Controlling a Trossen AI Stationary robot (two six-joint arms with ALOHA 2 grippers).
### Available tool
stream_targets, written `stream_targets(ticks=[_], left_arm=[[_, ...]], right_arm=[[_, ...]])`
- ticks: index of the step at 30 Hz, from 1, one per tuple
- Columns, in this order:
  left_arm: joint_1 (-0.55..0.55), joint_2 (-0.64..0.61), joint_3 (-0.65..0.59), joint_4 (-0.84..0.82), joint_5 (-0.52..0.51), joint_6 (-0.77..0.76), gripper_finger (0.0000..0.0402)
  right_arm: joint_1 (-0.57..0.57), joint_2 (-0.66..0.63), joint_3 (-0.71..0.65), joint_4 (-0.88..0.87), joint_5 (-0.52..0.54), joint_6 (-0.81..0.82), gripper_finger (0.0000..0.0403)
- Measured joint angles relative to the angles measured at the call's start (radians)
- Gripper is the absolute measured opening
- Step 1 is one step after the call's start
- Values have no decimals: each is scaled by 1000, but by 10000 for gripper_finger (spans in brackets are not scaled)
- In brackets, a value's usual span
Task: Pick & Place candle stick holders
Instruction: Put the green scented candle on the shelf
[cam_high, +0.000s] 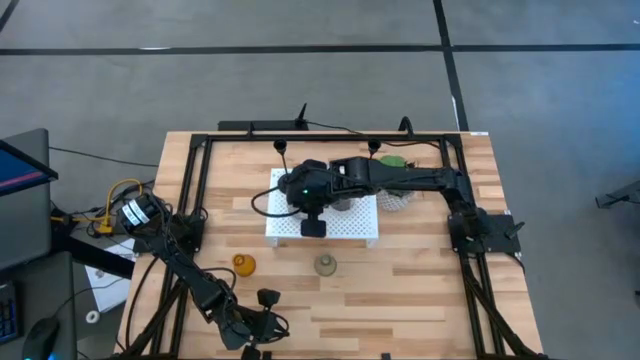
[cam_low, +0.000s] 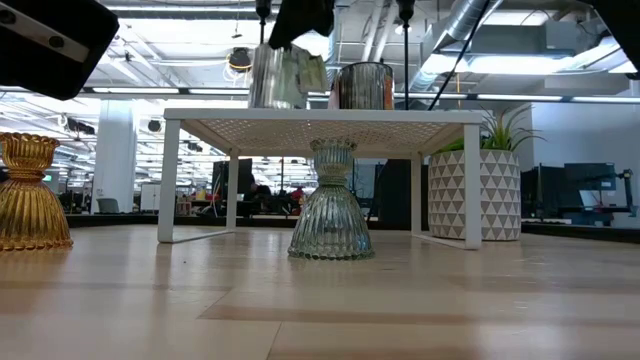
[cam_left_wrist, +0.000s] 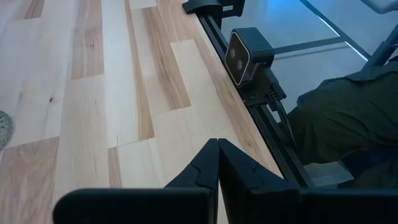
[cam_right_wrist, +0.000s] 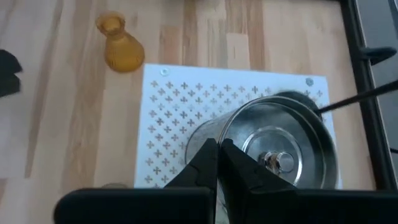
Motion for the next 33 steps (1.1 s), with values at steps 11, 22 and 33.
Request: stream_targets(ticks=[11,22,33], left_arm=[[0,0,0,2,0,0,5],[-1,0,0,5,-1,0,5],[-1,0,0,7,-1,0,5]], right_arm=[[-11,1,0,-25,6,4,0],[-24,1,0,-45,-2,12,0],[-45,1,0,-58,-35,31,0]])
